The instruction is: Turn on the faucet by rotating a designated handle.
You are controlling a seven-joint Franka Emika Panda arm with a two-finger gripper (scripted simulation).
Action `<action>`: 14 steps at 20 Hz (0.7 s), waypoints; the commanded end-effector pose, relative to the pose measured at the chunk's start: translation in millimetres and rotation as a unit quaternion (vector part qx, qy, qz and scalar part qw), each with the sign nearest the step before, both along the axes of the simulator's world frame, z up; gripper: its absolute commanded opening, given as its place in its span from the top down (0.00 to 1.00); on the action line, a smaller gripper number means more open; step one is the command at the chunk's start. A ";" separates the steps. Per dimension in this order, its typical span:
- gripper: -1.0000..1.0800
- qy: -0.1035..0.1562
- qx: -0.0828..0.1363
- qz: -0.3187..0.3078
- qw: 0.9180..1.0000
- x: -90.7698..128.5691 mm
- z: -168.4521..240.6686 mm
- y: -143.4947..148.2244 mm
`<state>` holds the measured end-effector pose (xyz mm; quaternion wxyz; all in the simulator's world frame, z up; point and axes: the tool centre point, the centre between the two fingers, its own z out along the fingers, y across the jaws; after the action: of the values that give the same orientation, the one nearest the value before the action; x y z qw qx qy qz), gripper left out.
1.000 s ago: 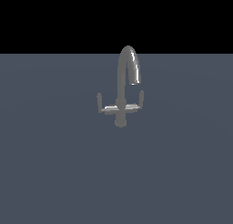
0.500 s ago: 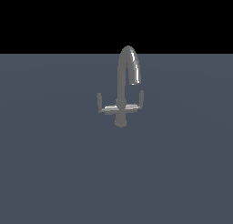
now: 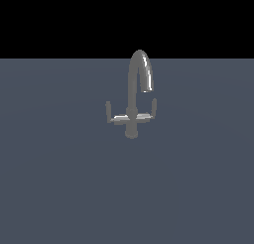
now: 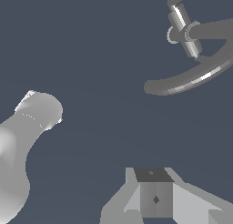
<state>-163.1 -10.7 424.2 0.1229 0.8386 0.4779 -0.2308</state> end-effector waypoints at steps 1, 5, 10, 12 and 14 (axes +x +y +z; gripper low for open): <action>1.00 0.025 -0.008 0.035 0.999 8.0 -5.1 -1.2; 1.00 0.066 -0.021 0.090 0.994 20.8 -13.7 -2.4; 1.00 0.119 -0.034 0.155 0.980 36.8 -25.1 -3.3; 1.00 0.141 -0.040 0.180 0.973 43.2 -29.9 -3.3; 1.00 0.164 -0.044 0.205 0.964 49.7 -34.7 -3.3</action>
<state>-118.4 -13.9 393.1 0.1262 0.6867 0.6280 -0.3436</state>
